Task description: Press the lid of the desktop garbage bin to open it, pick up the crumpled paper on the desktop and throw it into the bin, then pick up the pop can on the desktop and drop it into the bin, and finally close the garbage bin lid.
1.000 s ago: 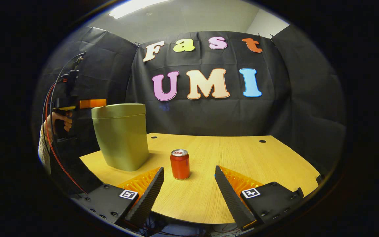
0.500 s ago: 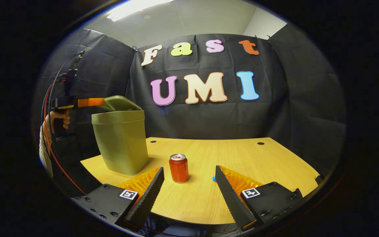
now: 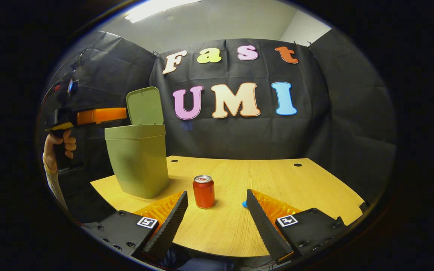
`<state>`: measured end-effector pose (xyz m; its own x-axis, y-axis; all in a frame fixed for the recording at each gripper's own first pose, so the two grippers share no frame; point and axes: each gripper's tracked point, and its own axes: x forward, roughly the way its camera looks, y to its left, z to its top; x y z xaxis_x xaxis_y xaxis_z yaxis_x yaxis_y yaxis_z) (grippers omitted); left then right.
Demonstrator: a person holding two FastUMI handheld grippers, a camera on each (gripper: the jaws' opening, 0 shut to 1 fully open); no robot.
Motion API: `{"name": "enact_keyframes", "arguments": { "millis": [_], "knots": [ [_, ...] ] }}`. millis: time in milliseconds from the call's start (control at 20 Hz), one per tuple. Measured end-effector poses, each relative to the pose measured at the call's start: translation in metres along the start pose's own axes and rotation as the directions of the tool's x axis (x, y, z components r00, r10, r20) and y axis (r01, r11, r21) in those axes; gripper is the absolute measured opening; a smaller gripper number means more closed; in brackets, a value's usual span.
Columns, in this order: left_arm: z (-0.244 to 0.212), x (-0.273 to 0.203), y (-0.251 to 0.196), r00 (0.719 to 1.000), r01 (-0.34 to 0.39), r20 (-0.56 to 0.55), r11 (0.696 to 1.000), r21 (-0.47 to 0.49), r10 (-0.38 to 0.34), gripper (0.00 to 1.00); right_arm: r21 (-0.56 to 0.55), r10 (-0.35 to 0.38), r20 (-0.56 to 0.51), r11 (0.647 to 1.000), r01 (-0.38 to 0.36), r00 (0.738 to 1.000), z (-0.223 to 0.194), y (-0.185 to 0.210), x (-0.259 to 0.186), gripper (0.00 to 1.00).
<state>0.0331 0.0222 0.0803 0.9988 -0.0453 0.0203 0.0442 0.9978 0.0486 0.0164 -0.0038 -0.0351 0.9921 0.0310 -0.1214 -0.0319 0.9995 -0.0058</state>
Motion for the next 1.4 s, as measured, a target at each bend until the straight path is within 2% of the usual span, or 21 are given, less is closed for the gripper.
{"name": "enact_keyframes", "arguments": {
  "millis": [250, 450, 500, 550, 600, 650, 850, 1000, 1100, 1300, 1400],
  "knots": [
    [-0.057, -0.002, -0.013, 0.997, 0.03, -0.067, 0.996, -0.089, -0.036, 0.0, -0.003, -0.013, -0.005, 1.0, 0.013, 1.0, -0.002, -0.004, 0.003, 0.98],
    [-0.088, -0.005, -0.022, 0.991, 0.056, -0.116, 0.996, -0.077, -0.064, 0.03, -0.001, -0.027, -0.021, 1.0, 0.027, 0.999, -0.01, -0.008, 0.008, 0.98],
    [-0.093, -0.006, -0.026, 0.99, 0.068, -0.119, 0.995, -0.075, -0.076, 0.11, -0.006, -0.032, -0.028, 0.999, 0.032, 0.999, -0.011, -0.009, 0.01, 0.98],
    [-0.097, -0.006, -0.029, 0.988, 0.078, -0.126, 0.994, -0.076, -0.087, 0.14, -0.013, -0.041, -0.03, 0.999, 0.041, 0.999, -0.012, -0.011, 0.012, 0.98],
    [-0.101, -0.006, -0.032, 0.986, 0.09, -0.132, 0.993, -0.08, -0.1, 0.26, -0.022, -0.047, -0.034, 0.999, 0.046, 0.998, -0.013, -0.013, 0.013, 0.98],
    [-0.106, -0.005, -0.036, 0.983, 0.104, -0.141, 0.991, -0.087, -0.115, 0.3, -0.029, -0.052, -0.041, 0.998, 0.051, 0.998, -0.016, -0.014, 0.014, 0.98],
    [-0.117, -0.006, -0.045, 0.974, 0.134, -0.169, 0.985, -0.11, -0.152, 0.92, -0.043, -0.057, -0.066, 0.998, 0.054, 0.996, -0.023, -0.019, 0.022, 0.99],
    [-0.119, -0.007, -0.045, 0.973, 0.137, -0.171, 0.985, -0.106, -0.153, 0.91, -0.033, -0.054, -0.083, 0.998, 0.051, 0.995, -0.021, -0.032, 0.034, 0.99],
    [-0.12, -0.008, -0.048, 0.971, 0.145, -0.175, 0.984, -0.1, -0.161, 0.92, -0.015, -0.049, -0.131, 0.999, 0.047, 0.99, -0.024, -0.048, 0.047, 0.99],
    [-0.123, -0.009, -0.045, 0.97, 0.149, -0.182, 0.986, -0.073, -0.16, 0.92, 0.044, 0.003, -0.231, 0.999, 0.007, 0.973, -0.025, -0.067, 0.074, 0.98],
    [-0.125, -0.009, -0.045, 0.969, 0.152, -0.187, 0.986, -0.073, -0.163, 0.92, 0.062, 0.023, -0.295, 0.998, -0.005, 0.955, -0.03, -0.078, 0.092, 0.98]
  ]
}}
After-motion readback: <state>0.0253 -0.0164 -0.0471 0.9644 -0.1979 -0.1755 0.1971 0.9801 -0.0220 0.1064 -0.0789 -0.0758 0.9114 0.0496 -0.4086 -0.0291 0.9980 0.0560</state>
